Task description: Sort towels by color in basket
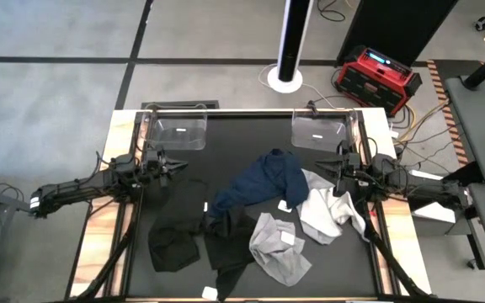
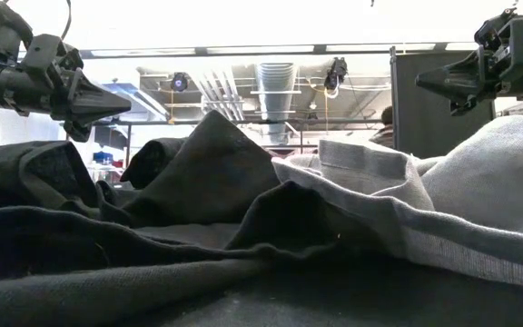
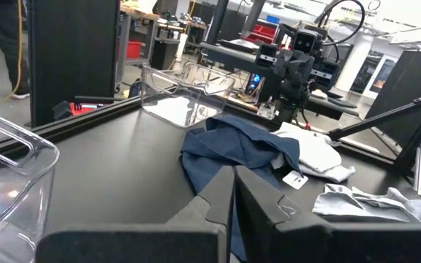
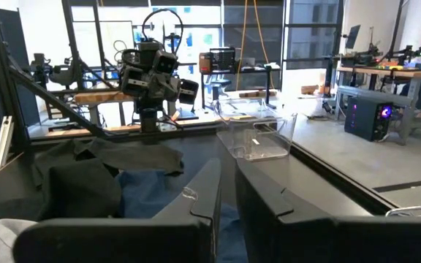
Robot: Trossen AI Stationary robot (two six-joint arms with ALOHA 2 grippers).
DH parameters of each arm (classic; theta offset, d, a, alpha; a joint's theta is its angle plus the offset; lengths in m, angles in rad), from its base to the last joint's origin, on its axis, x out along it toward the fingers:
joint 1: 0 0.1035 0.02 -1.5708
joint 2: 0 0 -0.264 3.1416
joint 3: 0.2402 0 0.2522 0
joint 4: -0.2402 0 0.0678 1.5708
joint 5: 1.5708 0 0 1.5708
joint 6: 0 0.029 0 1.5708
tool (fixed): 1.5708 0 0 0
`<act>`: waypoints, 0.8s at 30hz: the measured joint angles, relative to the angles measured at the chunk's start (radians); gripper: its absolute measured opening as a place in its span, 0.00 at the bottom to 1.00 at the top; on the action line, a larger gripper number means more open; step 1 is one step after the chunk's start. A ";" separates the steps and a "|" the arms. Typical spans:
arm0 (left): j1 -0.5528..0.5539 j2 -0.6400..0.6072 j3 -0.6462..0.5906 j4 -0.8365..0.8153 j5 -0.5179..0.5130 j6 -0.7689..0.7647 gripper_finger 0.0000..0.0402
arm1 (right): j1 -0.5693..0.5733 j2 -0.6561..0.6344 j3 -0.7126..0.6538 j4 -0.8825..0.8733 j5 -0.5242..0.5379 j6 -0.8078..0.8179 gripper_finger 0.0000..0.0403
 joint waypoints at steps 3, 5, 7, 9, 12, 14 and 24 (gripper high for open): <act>-0.001 0.000 0.000 0.008 0.000 -0.080 0.00 | 0.000 0.000 0.000 0.000 0.000 0.000 0.08; -0.002 0.000 0.000 0.047 -0.001 -0.169 0.00 | 0.000 0.000 0.000 0.000 0.000 0.000 0.08; -0.004 0.000 0.000 0.115 0.025 -0.194 0.00 | 0.000 0.000 0.000 0.004 0.000 0.013 0.08; -0.011 0.003 0.001 0.171 0.101 -0.186 0.00 | 0.000 0.000 0.003 0.026 0.001 0.056 0.08; -0.022 0.013 0.001 0.247 0.145 -0.172 0.00 | 0.000 0.011 0.022 0.037 0.001 0.124 0.08; -0.023 0.018 0.001 0.297 0.142 -0.165 0.00 | 0.000 0.031 0.033 0.029 0.000 0.183 0.08; -0.022 0.022 0.001 0.496 0.104 -0.108 0.00 | 0.000 0.292 0.159 0.092 0.035 0.221 0.08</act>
